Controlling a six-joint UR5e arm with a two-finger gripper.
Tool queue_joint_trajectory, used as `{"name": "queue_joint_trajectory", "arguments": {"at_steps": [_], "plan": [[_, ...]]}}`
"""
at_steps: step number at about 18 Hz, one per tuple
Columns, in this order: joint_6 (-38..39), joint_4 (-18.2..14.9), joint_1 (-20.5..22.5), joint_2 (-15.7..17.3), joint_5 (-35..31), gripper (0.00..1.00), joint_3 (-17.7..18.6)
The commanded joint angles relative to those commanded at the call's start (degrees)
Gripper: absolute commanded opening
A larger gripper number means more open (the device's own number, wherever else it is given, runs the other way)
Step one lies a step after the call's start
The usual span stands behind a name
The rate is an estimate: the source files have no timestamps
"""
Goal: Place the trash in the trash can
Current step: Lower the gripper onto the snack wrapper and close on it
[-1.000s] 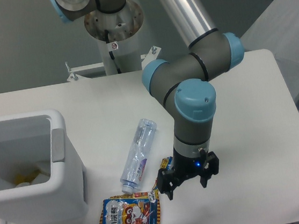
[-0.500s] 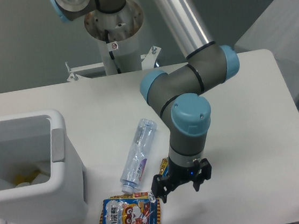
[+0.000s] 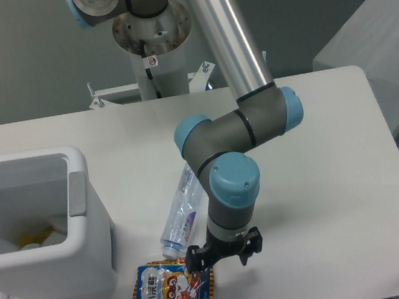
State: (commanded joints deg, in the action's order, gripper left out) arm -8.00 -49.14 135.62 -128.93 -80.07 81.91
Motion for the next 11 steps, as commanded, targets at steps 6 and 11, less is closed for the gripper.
{"name": "queue_joint_trajectory", "arguments": {"at_steps": [6,11], "plan": [[0.0,1.9,-3.0,-1.9,-5.1,0.97,0.3],[0.1,2.0,-3.3,-1.9,-5.4,0.91,1.3]]}}
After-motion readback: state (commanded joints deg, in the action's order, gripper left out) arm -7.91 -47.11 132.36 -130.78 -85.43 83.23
